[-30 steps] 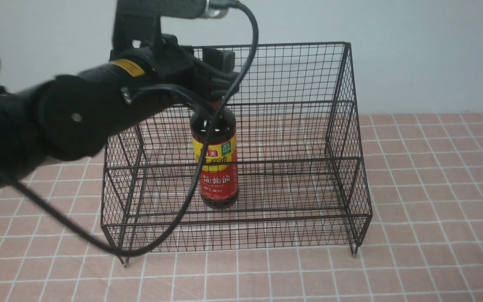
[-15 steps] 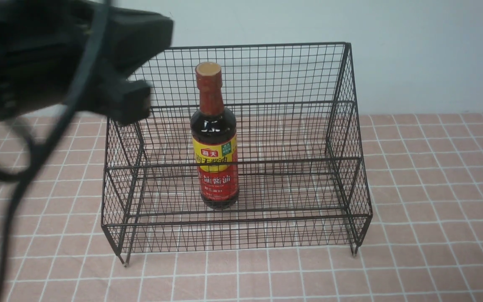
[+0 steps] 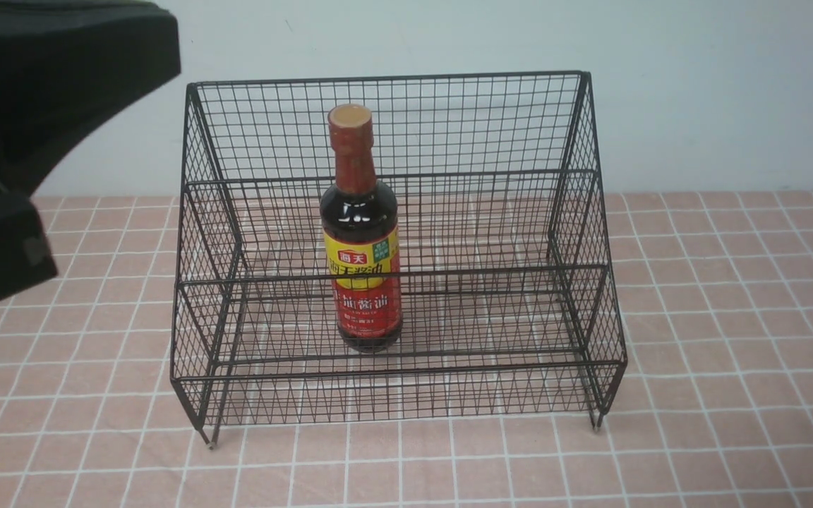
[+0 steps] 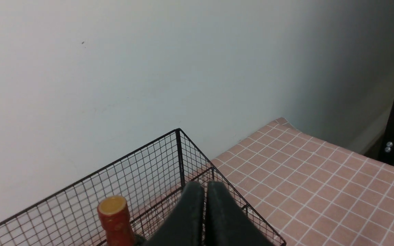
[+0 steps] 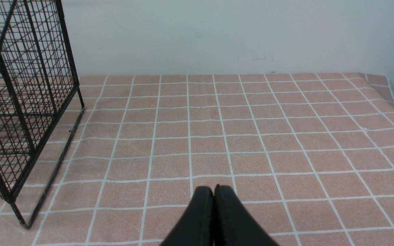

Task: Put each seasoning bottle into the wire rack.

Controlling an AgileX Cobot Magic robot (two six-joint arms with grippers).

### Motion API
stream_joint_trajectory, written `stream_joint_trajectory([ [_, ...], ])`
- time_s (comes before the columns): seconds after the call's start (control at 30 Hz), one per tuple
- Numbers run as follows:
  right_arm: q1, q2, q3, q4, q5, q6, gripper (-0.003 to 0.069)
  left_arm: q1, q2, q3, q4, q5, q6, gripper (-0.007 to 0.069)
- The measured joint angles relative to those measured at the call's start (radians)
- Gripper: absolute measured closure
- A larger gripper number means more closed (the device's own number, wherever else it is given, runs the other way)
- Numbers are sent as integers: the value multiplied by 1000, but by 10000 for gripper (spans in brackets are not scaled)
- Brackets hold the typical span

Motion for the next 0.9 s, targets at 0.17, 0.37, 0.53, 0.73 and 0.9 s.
stream_joint_trajectory([
  [0.17,0,0,0,0,0,0,673,0,-90,0,40,4,-22,631],
  [0.37,0,0,0,0,0,0,673,0,-200,13,105,1,-32,631],
  [0.53,0,0,0,0,0,0,673,0,-333,167,287,-24,-198,631],
  [0.73,0,0,0,0,0,0,673,73,-568,523,537,-77,-490,631],
  [0.9,0,0,0,0,0,0,673,222,-703,790,562,-109,-512,631],
])
